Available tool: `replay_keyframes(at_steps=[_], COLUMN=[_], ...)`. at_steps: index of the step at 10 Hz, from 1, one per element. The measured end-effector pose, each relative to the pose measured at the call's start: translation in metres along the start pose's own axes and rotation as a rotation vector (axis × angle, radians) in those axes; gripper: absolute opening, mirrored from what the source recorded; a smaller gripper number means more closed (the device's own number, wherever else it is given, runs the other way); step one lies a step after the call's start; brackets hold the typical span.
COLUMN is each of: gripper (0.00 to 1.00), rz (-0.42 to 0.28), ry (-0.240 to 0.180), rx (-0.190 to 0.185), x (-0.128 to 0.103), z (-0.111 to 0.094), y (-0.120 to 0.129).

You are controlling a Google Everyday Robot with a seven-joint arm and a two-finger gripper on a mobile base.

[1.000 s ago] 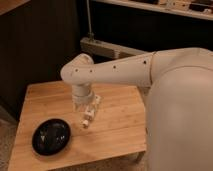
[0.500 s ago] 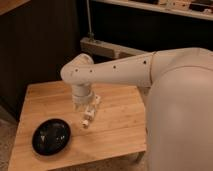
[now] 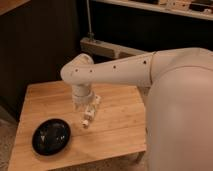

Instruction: Place the bottle in the ceramic bowl

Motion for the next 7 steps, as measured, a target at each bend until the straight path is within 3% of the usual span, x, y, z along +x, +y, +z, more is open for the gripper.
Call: replay_keyframes(at_steps=[3,5,7], gripper=[0.65,0.65,0.65], rz=[0.013,0.046,0.085], ry=[0.002,-0.003,0.000], rx=[-0.002,-0.009,-0.033], x=[-0.004,-0.024,-0.051], z=[0.003,0.011,0.034], y=[0.000,-0.009,-0.019])
